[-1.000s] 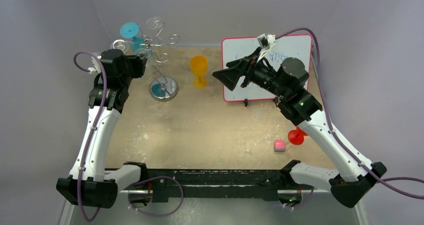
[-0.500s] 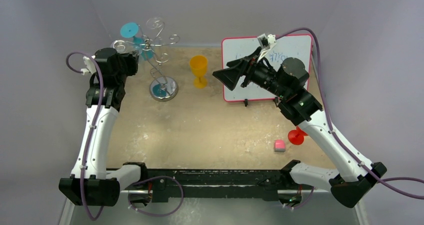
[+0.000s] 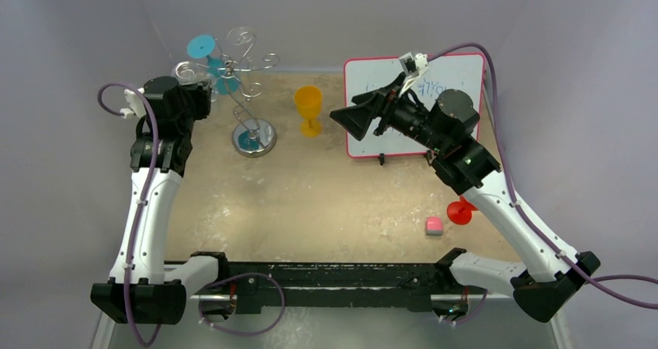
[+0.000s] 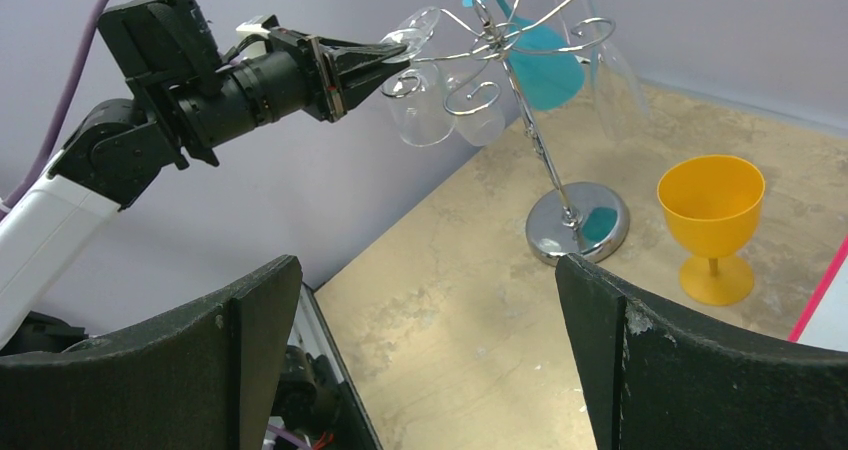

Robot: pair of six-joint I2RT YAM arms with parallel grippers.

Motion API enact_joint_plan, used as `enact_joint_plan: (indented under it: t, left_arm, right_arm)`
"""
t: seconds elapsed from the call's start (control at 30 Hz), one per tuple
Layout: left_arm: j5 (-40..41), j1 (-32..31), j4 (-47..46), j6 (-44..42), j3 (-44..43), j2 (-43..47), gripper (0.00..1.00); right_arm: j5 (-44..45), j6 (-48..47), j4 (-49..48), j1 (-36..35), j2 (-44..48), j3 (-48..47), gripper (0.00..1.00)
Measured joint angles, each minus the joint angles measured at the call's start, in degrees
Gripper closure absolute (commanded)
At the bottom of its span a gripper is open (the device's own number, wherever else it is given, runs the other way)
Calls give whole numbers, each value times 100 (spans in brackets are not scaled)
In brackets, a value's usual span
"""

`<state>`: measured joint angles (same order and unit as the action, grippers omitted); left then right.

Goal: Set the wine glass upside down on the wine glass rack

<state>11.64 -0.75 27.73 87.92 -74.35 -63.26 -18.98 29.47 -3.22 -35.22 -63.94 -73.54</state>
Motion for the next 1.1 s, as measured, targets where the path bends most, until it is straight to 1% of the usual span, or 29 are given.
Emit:
enact_joint_plan:
  t: [0.4,0.7,1.1]
  left_arm:
    - [142,7,116,-74,127,229,100]
    - [11,37,125,-299,293,474,100]
    - [-258,37,219,-503,315,555,100]
  right_arm:
    - [2,-2,15,0,13,92,0]
    - [0,-2,7,0,37,107,0]
    - [0,0,9,0,59,192,0]
